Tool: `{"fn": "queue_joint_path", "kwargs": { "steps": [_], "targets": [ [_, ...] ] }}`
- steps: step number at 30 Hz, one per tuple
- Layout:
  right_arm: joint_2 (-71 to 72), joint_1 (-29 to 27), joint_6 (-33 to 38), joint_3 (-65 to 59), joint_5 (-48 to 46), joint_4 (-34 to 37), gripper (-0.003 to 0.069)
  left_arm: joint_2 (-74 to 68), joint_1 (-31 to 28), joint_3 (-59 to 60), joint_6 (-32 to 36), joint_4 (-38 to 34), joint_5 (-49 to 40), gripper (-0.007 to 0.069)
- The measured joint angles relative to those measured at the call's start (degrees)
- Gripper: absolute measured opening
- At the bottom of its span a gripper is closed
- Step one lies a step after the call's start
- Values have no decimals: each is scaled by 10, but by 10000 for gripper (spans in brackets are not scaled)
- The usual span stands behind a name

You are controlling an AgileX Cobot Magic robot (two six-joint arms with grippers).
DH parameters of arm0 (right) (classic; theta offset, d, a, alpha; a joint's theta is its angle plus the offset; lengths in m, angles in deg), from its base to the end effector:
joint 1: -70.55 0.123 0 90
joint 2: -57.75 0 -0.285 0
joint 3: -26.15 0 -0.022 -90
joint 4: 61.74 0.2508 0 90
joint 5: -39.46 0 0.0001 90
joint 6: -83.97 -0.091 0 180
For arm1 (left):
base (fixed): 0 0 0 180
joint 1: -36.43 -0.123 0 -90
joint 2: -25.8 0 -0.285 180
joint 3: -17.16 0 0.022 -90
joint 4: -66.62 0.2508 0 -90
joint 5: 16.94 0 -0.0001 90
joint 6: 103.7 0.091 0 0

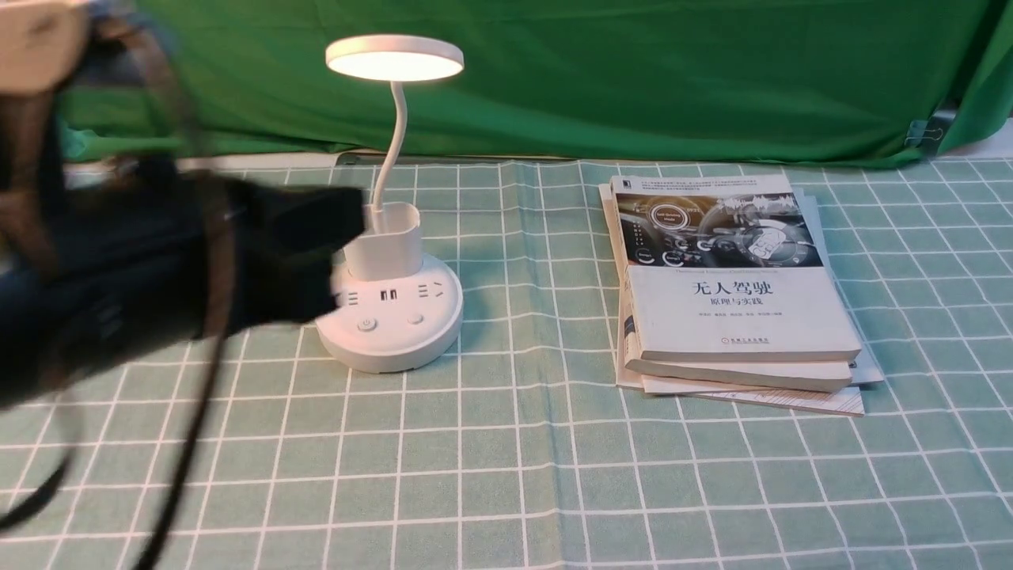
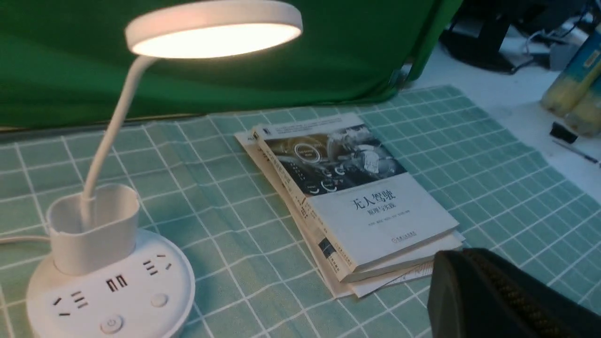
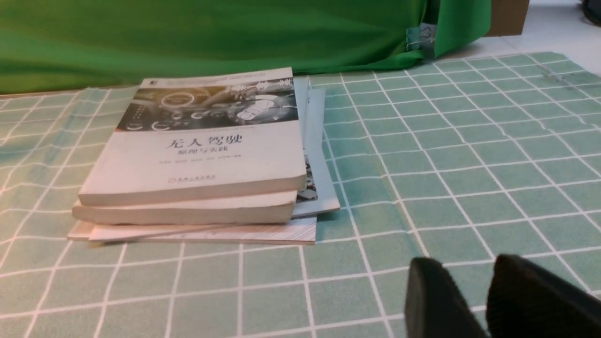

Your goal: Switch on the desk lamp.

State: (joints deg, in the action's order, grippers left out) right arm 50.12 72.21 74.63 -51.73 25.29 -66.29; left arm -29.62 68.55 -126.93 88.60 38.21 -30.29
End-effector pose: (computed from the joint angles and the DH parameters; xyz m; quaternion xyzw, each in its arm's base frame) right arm 0.0555 -0.0002 0.1871 0.0280 0.7635 0.0297 0.6445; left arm 0.1450 -0.1029 0.3532 0.1472 0.7689 -0.2898 0.5506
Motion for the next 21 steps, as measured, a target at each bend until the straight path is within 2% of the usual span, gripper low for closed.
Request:
{"fn": "queue_joint_path", "kwargs": {
  "steps": [10, 21],
  "targets": [
    [0, 0, 0, 0, 0, 0, 240, 198, 1, 138, 18, 10, 6, 2],
    [0, 0, 0, 0, 0, 0, 240, 219, 1, 170, 28, 30, 25, 2]
  ]
}}
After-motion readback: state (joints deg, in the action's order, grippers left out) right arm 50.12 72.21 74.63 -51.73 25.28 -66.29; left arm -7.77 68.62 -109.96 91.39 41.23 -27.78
